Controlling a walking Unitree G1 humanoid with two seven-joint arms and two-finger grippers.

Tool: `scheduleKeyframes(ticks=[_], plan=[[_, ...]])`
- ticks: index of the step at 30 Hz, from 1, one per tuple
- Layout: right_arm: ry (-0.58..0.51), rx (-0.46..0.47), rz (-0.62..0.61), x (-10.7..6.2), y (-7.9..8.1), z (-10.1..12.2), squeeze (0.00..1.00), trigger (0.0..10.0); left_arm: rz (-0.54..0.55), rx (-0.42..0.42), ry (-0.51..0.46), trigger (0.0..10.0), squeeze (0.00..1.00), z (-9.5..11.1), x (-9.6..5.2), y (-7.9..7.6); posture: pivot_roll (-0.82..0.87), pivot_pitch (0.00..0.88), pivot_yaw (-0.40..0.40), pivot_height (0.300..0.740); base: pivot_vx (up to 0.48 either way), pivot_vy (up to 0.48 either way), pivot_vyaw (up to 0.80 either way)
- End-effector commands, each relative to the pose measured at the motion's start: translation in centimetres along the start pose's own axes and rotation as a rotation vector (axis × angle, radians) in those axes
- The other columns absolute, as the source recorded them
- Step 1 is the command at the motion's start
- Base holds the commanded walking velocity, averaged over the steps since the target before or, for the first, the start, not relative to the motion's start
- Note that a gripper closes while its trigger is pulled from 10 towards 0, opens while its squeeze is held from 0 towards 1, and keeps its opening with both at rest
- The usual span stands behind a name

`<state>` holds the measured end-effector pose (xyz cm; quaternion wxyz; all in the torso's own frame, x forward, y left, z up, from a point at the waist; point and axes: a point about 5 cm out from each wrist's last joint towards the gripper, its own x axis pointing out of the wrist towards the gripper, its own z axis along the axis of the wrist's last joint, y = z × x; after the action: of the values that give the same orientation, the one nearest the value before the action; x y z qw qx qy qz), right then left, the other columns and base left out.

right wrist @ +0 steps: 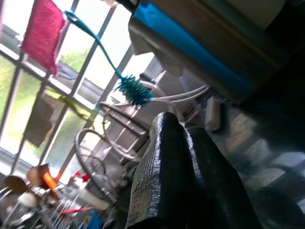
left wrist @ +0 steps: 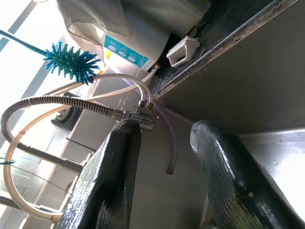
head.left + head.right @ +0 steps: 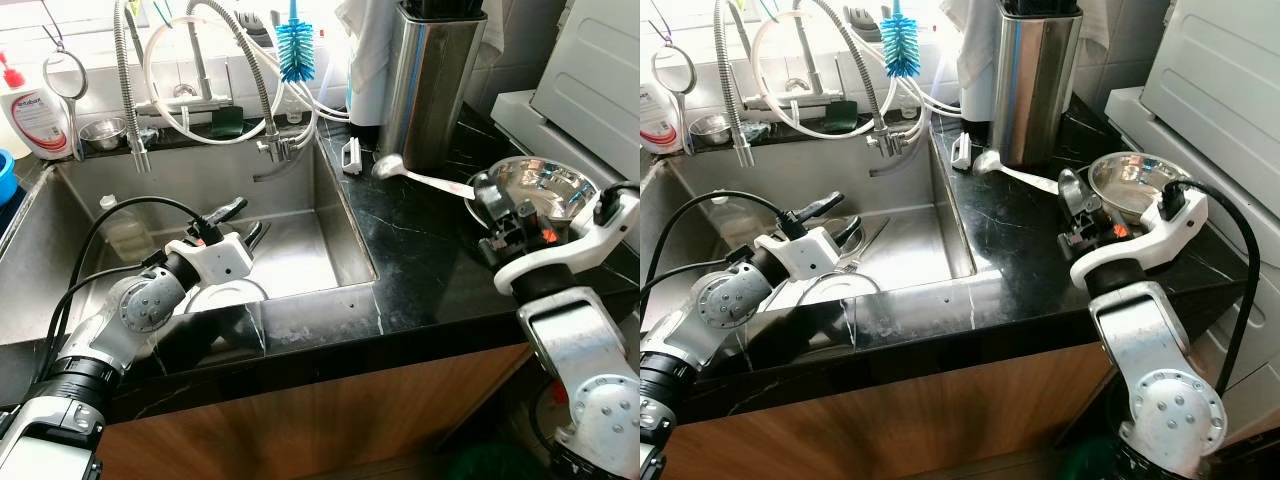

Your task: Kitchen organization

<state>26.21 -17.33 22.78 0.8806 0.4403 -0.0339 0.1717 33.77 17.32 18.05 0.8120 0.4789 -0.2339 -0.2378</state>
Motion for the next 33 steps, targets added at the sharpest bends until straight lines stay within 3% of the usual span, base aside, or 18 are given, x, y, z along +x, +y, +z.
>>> scheduleKeyframes(ticks=[1, 14, 22, 33], plan=[[0.023, 0.040, 0.029, -0.2, 0.1, -0.2, 0.00, 10.0, -0.023, 0.032, 0.008, 10.0, 0.00, -0.1, 0.0, 0.1, 0.03, 0.046, 0.019, 0.740, 0.000, 0.000, 0.00], [0.094, 0.168, 0.104, -0.6, 0.3, -2.2, 0.00, 10.0, -0.021, 0.075, 0.006, 10.0, 0.00, 0.0, 0.2, 0.1, 0.03, 0.026, 0.015, 0.740, 0.000, 0.000, 0.00], [0.123, 0.265, 0.161, -0.9, 1.2, -3.6, 0.00, 10.0, 0.085, 0.105, -0.014, 10.0, 0.00, 0.8, 0.6, 0.7, 0.03, 0.003, -0.005, 0.740, 0.000, 0.000, 0.00], [0.118, 0.315, 0.191, -1.0, 1.7, -4.0, 0.00, 10.0, 0.161, 0.117, -0.035, 10.0, 0.00, 1.4, 0.7, 0.9, 0.03, 0.028, -0.022, 0.740, 0.000, 0.000, 0.00]])
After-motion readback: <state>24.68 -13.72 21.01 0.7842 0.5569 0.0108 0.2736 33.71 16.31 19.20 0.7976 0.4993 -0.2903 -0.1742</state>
